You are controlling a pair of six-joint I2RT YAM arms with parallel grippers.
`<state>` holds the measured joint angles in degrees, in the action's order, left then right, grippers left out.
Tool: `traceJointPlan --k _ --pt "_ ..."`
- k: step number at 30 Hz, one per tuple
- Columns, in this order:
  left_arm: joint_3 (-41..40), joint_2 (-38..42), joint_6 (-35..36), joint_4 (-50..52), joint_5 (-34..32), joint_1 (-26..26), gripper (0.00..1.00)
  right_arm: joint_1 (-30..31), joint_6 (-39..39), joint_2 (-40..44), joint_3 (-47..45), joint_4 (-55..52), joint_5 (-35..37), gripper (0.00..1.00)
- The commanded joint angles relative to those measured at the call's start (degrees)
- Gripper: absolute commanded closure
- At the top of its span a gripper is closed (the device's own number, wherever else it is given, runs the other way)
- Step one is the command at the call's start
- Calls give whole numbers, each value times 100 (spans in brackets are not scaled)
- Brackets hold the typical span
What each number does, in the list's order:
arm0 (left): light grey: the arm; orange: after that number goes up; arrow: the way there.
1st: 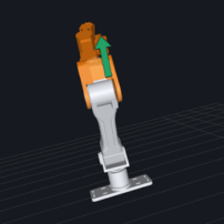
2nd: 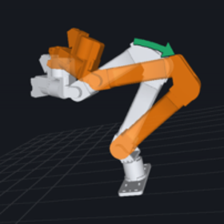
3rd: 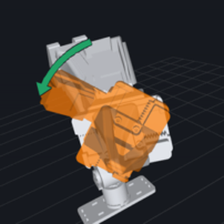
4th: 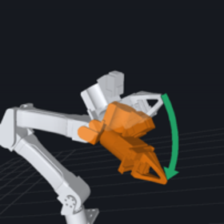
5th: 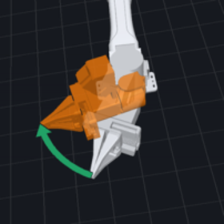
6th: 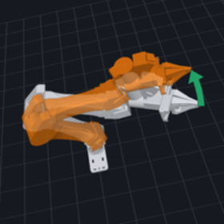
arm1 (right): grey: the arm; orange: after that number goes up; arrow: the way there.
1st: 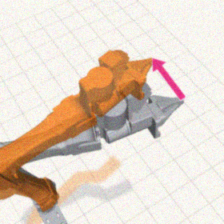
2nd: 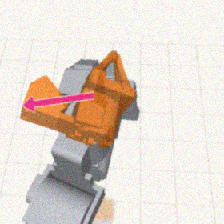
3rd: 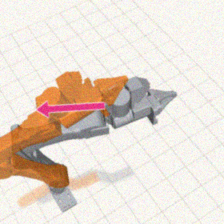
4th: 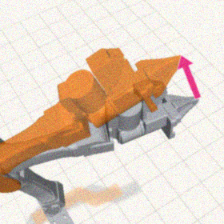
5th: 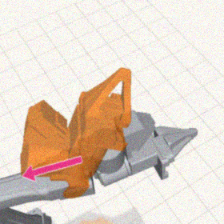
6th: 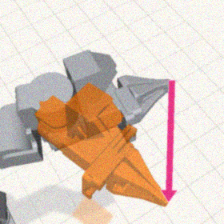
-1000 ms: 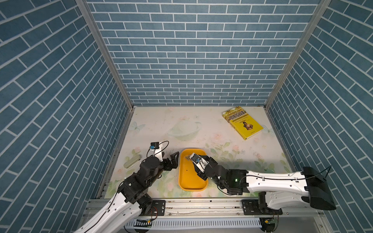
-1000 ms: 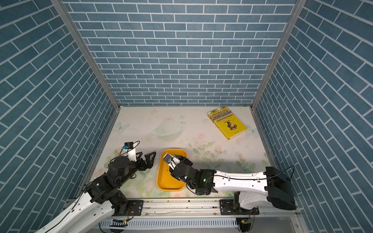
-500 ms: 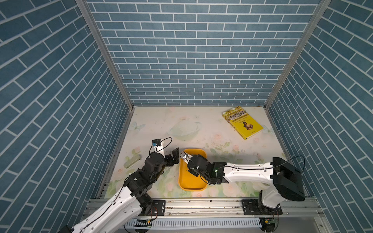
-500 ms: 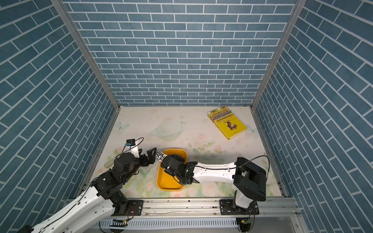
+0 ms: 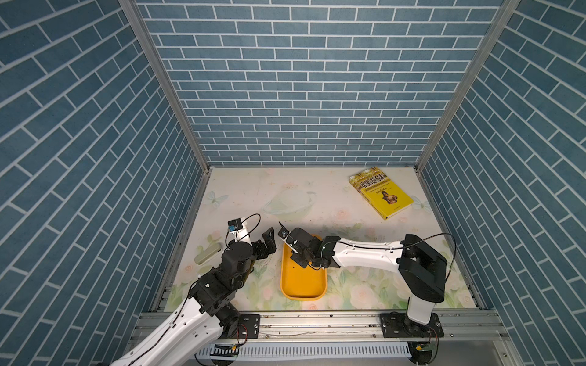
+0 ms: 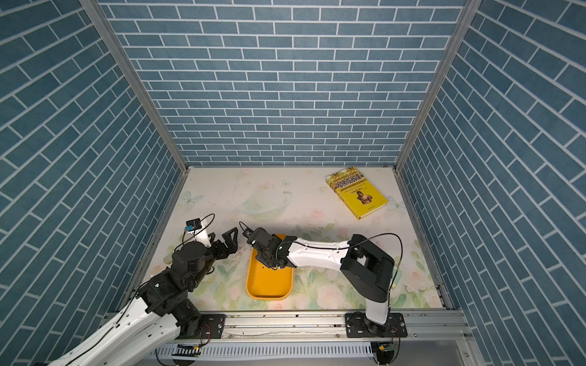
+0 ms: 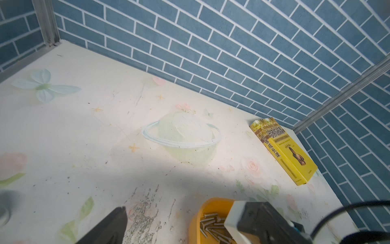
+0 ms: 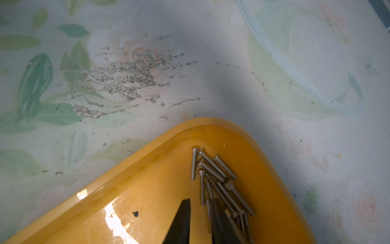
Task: Take out the screws from the storage box
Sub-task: Pick up the screw from the storage box.
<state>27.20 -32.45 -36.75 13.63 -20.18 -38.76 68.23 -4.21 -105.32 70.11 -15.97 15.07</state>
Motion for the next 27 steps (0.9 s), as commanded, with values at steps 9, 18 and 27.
traceJointPlan --k 9,18,27 --pt "-185 33 22 -184 2476 1551 0 -191 -511 -208 102 -1064 -373 80" --pt "-358 -165 35 -282 3337 2371 0 -410 -555 -434 73 -1101 -348 83" --pt "-311 139 49 -98 3108 2373 0 -494 -573 -680 114 -1129 -457 85"
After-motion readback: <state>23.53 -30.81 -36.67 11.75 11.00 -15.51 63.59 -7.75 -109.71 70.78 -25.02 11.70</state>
